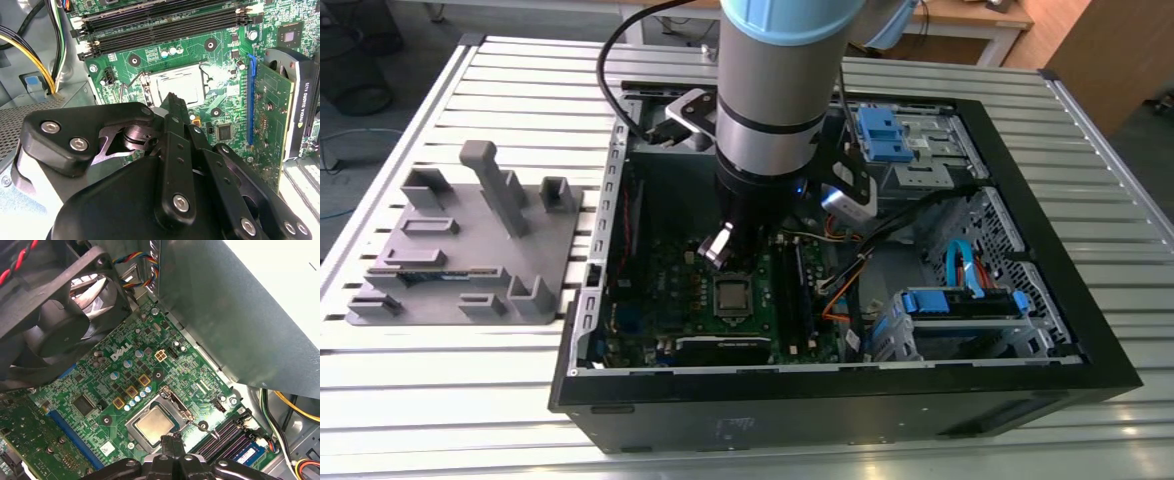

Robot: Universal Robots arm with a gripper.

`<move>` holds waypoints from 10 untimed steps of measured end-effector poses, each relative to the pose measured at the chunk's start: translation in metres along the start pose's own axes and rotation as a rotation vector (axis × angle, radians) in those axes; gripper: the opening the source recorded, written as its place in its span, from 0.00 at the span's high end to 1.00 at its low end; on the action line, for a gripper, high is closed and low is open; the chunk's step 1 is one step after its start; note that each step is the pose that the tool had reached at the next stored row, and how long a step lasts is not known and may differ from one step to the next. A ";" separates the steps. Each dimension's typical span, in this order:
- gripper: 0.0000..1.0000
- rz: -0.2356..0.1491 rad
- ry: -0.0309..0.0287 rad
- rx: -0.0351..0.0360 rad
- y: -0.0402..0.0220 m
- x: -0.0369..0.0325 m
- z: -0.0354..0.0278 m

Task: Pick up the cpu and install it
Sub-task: 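Install the first cpu locking lever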

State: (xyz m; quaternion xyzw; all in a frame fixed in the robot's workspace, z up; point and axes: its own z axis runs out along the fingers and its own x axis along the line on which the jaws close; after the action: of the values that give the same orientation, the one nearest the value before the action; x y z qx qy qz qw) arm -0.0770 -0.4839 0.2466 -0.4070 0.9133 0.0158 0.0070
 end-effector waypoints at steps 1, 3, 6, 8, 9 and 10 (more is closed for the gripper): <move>0.89 0.000 0.0000 0.0000 0.0000 0.0000 0.0000; 0.89 0.000 0.0001 -0.0001 0.0000 0.0000 -0.0003; 0.89 0.000 -0.0003 -0.0004 0.0001 0.0000 -0.0020; 0.89 0.000 -0.0004 -0.0004 0.0001 -0.0001 -0.0051; 0.89 0.000 -0.0005 -0.0005 0.0002 -0.0001 -0.0064; 0.89 0.000 -0.0005 -0.0005 0.0002 -0.0002 -0.0072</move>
State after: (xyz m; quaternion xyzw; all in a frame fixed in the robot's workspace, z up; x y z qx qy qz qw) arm -0.0770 -0.4839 0.2537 -0.4070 0.9133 0.0161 0.0071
